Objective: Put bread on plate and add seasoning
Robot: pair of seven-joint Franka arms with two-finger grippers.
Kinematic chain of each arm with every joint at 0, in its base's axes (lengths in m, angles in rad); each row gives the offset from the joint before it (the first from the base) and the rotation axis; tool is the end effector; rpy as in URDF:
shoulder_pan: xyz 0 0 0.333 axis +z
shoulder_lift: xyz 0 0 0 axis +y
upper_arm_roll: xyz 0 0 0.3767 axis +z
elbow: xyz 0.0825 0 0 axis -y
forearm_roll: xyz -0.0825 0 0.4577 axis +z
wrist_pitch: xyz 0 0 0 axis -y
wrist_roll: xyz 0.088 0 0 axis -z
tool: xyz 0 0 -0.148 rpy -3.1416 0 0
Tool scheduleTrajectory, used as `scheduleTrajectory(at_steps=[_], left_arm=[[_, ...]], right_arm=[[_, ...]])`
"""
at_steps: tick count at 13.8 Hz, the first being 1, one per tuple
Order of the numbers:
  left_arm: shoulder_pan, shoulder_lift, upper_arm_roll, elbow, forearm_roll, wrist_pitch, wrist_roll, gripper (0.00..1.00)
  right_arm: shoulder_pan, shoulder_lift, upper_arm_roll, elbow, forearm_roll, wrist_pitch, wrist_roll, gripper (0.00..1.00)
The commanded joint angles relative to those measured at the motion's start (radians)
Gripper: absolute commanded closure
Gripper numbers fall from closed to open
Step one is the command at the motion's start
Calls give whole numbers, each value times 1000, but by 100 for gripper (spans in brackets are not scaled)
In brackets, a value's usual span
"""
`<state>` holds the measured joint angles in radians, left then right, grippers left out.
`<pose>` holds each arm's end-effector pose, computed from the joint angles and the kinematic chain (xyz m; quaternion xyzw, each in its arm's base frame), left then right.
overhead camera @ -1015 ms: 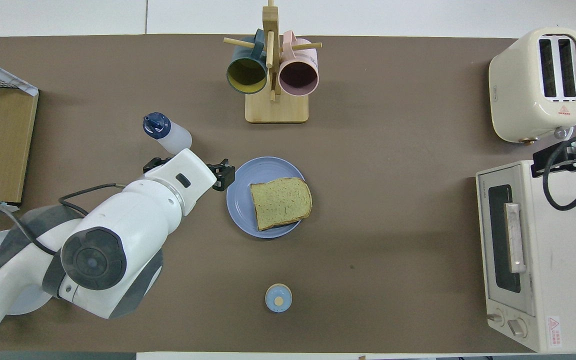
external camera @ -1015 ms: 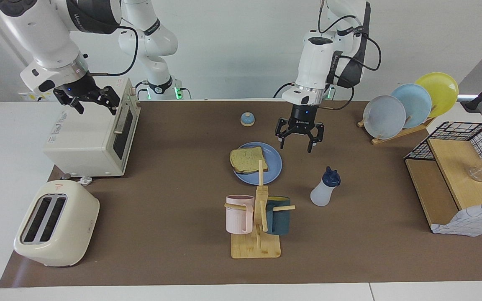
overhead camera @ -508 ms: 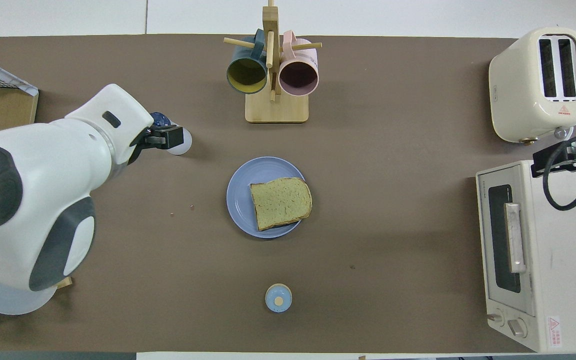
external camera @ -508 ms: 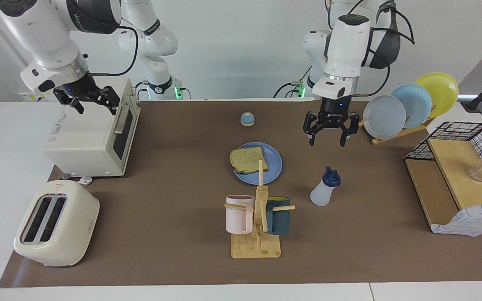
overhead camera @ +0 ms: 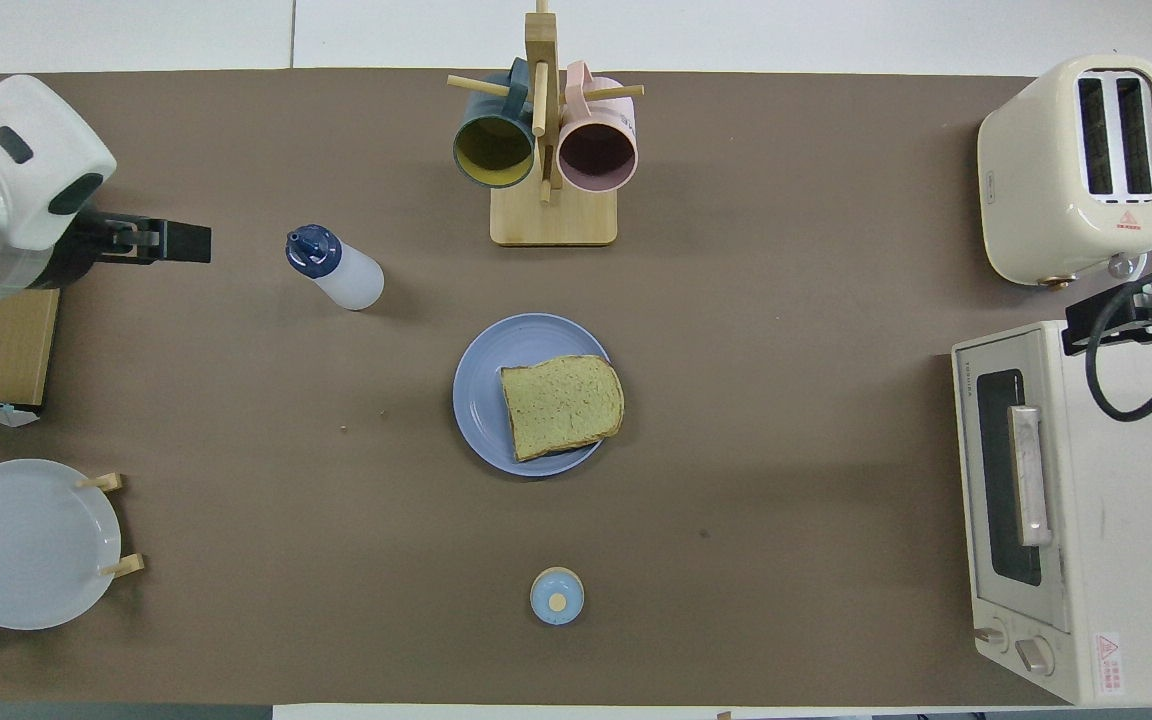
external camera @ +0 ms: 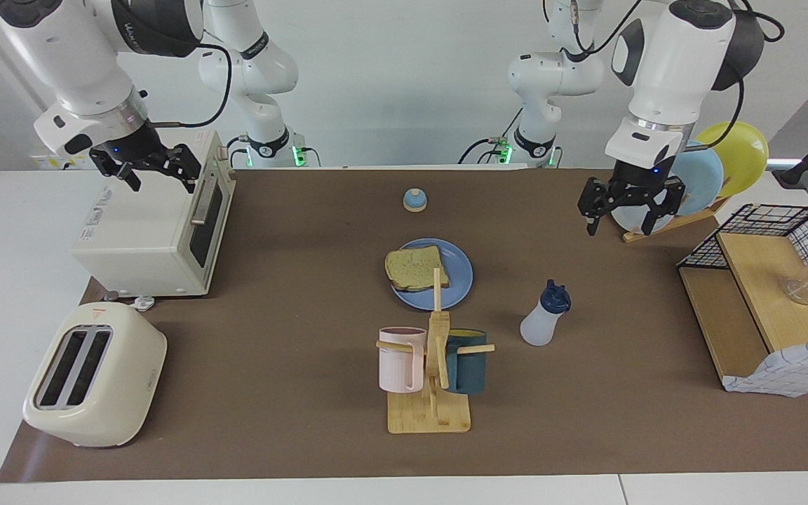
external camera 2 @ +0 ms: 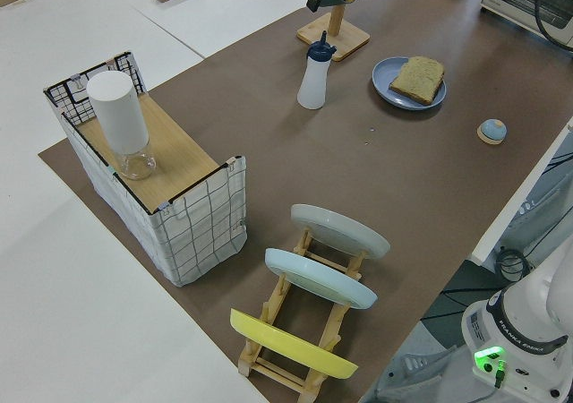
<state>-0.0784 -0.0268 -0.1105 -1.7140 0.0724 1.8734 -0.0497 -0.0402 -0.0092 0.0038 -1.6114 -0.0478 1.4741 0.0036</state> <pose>0.6404 -0.1148 0.6116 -0.9920 0.0768 -0.0965 0.0256 0.6068 -0.0295 0.6207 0.9974 -0.0207 -0.0644 0.0229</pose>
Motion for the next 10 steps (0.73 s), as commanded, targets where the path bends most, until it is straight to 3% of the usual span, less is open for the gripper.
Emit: scheduleTrajectory(at_steps=[1,5,10], left_arm=[[51,2,-9,45,-25,-140,108,0],[51,-65,2,22,-68,-273,127,0],[45,-107,6,-27,-137,-289,16,0]], right_arm=[[-9,-18,2,-22,11,17,-22,0],[-9,-18,2,-22,12,17,-22,0],[-9,-18,2,-22,12,17,-22,0]])
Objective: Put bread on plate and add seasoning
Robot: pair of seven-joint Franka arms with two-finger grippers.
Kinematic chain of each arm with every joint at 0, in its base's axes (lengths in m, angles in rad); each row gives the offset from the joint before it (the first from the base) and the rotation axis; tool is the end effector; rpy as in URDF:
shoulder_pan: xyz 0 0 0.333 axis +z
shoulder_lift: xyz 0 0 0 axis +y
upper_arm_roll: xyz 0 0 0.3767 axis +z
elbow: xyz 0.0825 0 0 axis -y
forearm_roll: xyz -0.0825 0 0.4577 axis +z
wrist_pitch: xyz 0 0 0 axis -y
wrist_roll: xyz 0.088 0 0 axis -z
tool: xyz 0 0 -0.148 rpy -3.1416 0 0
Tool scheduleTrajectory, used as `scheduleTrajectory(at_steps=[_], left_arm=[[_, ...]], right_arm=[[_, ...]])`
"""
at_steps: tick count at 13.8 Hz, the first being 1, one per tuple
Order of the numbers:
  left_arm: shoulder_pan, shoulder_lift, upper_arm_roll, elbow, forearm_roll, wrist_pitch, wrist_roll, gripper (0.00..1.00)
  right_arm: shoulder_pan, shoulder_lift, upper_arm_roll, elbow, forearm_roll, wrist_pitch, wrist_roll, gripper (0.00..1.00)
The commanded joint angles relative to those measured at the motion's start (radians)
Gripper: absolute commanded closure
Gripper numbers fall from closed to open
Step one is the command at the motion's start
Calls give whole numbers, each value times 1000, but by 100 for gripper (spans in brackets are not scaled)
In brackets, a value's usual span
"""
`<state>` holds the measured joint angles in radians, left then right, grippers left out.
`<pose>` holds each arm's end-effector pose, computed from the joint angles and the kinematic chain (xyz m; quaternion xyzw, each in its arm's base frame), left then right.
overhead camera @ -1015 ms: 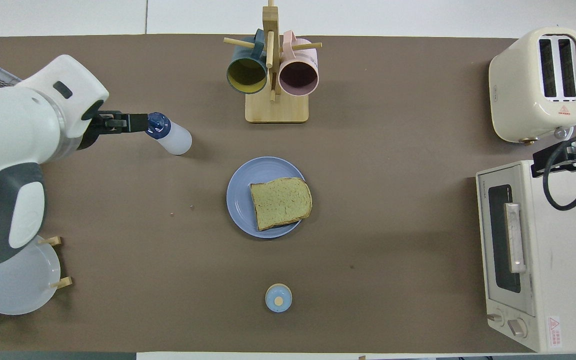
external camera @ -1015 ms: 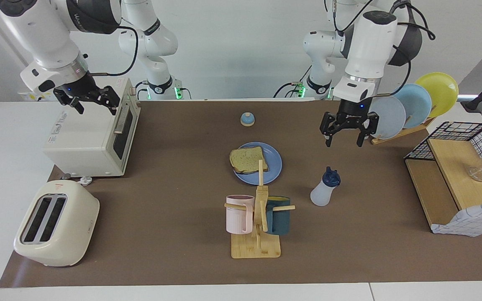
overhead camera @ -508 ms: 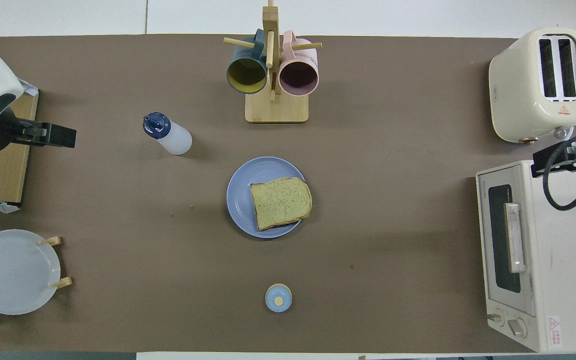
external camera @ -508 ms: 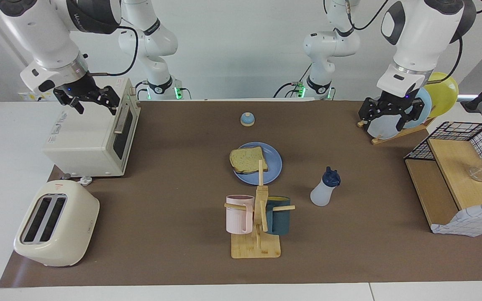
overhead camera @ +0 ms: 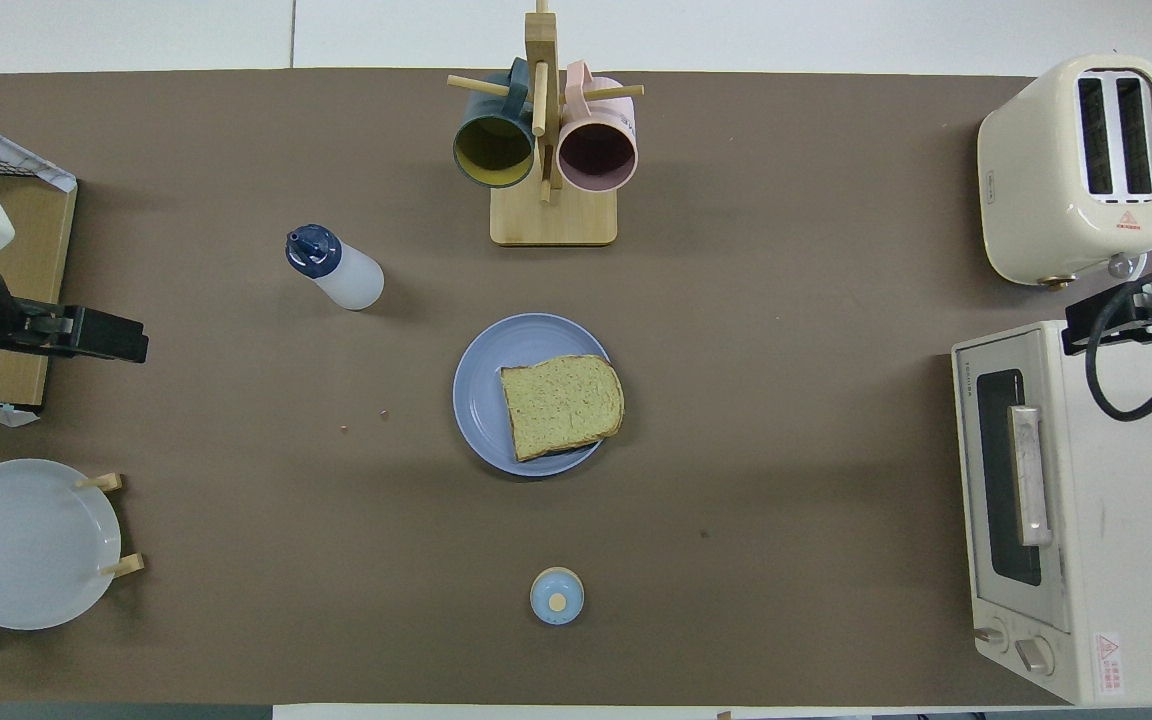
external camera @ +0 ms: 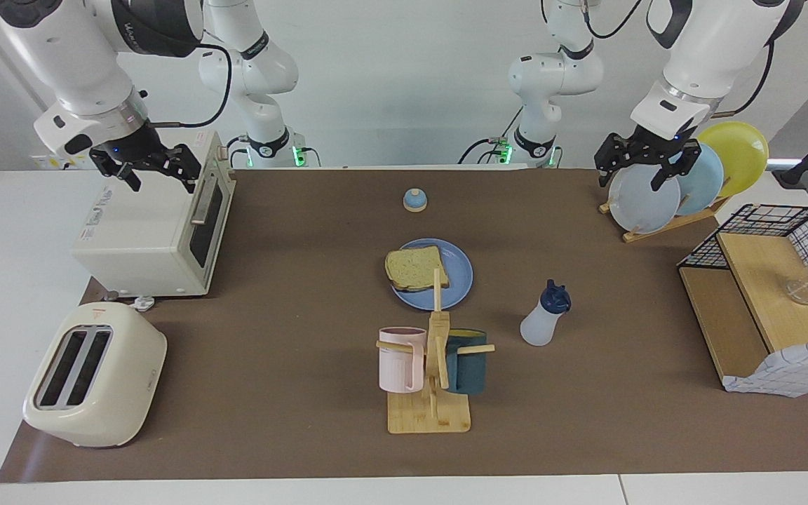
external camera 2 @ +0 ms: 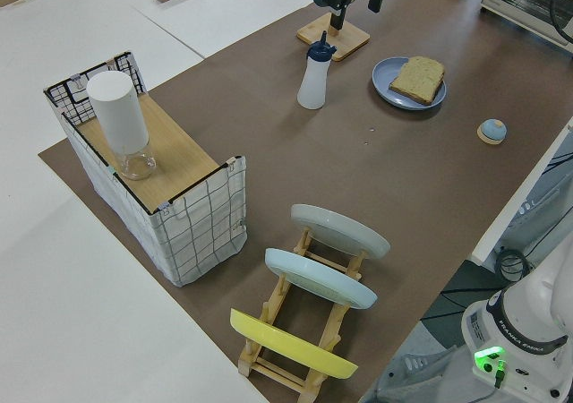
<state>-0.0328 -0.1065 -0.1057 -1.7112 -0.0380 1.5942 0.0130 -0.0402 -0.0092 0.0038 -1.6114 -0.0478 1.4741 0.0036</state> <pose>0.5820 -0.0898 0.6340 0.9971 -0.0748 -0.0064 0.0130 0.6068 -0.0295 0.6207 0.9974 -0.0207 -0.0644 0.0229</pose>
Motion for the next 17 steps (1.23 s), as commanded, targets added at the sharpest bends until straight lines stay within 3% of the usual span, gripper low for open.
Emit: scheduleTrajectory(at_steps=[1,5,17], left_arm=[[-6,-21,1,-19,-25,-20,-44,0],[-53,50,81,134,-11,-134,30,0],[-58,48,97,99,-14,-83,38,0]], right_arm=[[-9,-18,2,-22,12,17,-22,0],[-9,-18,2,-22,12,17,-22,0],[-9,-20,2,-22,12,17,-22,0]])
